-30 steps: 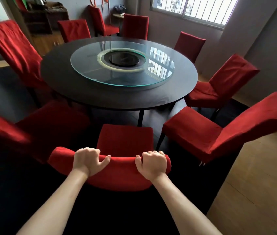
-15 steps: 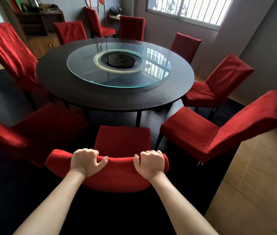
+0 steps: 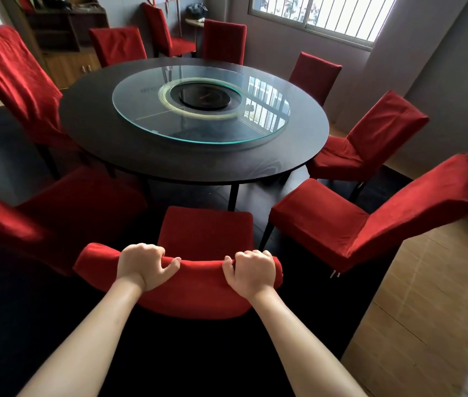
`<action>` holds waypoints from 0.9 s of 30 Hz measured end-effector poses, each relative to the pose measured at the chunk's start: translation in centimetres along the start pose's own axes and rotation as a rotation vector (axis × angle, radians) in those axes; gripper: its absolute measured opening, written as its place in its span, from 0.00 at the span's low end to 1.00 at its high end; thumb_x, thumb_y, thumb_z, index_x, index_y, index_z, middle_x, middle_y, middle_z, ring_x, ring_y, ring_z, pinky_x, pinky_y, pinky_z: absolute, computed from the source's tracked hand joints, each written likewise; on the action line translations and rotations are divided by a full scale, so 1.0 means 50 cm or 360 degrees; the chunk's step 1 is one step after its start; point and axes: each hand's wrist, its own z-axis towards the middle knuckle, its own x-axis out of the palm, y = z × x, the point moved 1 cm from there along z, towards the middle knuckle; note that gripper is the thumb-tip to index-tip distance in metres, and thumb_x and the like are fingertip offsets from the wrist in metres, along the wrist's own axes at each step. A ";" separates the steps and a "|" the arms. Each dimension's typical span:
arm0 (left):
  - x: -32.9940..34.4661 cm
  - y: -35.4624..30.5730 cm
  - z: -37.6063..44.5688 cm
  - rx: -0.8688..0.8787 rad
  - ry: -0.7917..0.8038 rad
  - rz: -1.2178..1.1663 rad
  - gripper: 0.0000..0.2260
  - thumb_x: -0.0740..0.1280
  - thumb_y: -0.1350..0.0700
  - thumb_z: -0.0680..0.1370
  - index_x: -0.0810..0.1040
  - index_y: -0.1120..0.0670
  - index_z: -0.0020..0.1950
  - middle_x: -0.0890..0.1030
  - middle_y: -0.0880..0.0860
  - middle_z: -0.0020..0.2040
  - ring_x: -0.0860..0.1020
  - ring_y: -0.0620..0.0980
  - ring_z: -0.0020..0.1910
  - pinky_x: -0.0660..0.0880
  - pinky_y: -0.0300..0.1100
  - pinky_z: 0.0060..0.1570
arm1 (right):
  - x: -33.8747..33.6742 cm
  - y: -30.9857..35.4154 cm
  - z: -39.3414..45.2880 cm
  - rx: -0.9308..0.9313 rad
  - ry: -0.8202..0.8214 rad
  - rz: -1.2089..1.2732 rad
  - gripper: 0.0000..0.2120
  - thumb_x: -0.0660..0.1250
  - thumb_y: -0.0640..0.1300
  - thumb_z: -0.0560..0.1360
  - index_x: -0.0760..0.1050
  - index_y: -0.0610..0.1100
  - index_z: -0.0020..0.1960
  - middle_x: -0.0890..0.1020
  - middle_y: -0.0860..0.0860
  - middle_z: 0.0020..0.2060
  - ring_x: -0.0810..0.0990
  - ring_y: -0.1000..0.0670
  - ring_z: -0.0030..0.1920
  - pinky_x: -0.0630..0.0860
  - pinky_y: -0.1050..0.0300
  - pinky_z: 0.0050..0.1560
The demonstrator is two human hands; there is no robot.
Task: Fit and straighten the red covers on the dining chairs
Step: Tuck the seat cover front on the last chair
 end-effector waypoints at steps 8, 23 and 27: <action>-0.005 -0.004 -0.001 -0.0008 0.0036 -0.0017 0.28 0.50 0.35 0.68 0.70 0.56 0.24 0.74 0.52 0.23 0.75 0.55 0.24 0.62 0.39 0.30 | -0.004 -0.001 -0.002 -0.0010 0.0017 0.0012 0.23 0.55 0.55 0.70 0.74 0.45 0.23 0.75 0.51 0.20 0.74 0.48 0.22 0.70 0.58 0.31; -0.030 -0.022 -0.026 -0.0069 0.0184 -0.0106 0.30 0.52 0.36 0.70 0.82 0.59 0.35 0.81 0.55 0.32 0.79 0.57 0.33 0.74 0.46 0.40 | -0.014 -0.003 -0.023 0.0011 0.0048 0.0172 0.14 0.65 0.53 0.71 0.77 0.42 0.36 0.80 0.47 0.28 0.80 0.44 0.31 0.74 0.51 0.40; -0.056 -0.005 -0.050 -0.0050 0.0102 -0.0109 0.35 0.53 0.34 0.70 0.82 0.60 0.57 0.84 0.58 0.53 0.81 0.58 0.53 0.72 0.56 0.59 | -0.012 0.011 -0.038 0.0120 0.0334 0.0235 0.27 0.59 0.59 0.77 0.69 0.44 0.71 0.77 0.46 0.64 0.70 0.42 0.68 0.57 0.40 0.71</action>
